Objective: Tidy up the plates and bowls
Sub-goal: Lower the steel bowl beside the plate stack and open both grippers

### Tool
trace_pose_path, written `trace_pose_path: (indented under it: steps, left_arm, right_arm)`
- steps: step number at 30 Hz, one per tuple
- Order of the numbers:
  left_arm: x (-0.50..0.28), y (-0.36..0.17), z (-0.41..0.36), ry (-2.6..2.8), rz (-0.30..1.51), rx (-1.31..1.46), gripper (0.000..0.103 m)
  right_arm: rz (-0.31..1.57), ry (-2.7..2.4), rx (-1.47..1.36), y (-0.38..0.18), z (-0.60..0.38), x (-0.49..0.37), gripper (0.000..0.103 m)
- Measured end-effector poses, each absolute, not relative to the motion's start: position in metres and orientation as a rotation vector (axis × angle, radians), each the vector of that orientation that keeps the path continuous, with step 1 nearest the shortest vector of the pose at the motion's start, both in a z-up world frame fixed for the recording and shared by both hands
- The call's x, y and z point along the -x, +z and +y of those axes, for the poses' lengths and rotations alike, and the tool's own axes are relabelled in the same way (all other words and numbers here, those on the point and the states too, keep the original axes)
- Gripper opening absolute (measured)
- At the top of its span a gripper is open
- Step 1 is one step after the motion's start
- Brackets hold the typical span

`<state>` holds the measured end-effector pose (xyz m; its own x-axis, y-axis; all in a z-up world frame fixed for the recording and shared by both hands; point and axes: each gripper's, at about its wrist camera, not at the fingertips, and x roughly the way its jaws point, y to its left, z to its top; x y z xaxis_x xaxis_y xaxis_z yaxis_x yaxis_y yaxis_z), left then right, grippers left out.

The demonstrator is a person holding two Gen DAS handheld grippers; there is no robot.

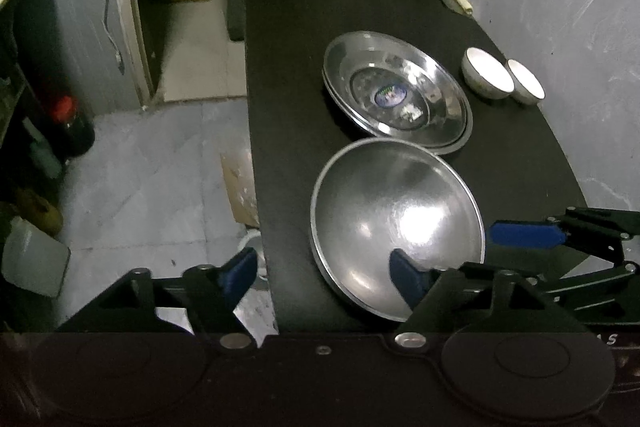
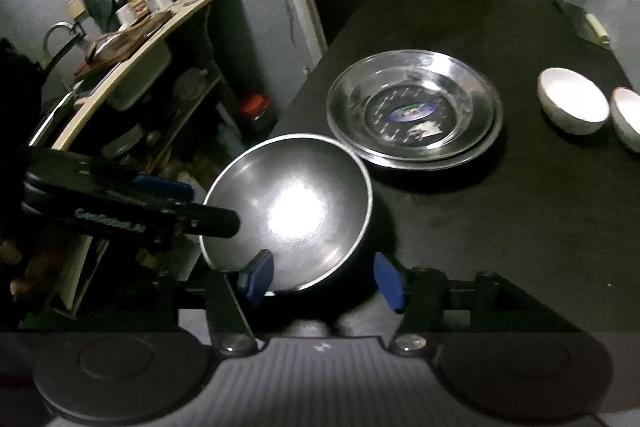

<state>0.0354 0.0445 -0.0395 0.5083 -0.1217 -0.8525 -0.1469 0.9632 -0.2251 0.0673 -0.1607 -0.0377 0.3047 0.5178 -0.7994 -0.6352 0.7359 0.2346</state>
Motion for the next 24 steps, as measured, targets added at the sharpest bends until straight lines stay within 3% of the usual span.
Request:
trace_pose_path:
  steps: [12,24]
  left_arm:
    - [-0.026,-0.009,0.056,-0.03,0.862,0.191,0.101]
    - [-0.017,0.005,0.063,-0.106,0.589,0.115,0.102]
  right_arm:
    - [0.86,0.6,0.054,-0.018,-0.17,-0.061,0.103]
    - [0.771,0.315,0.045,-0.02,-0.167,-0.045,0.103]
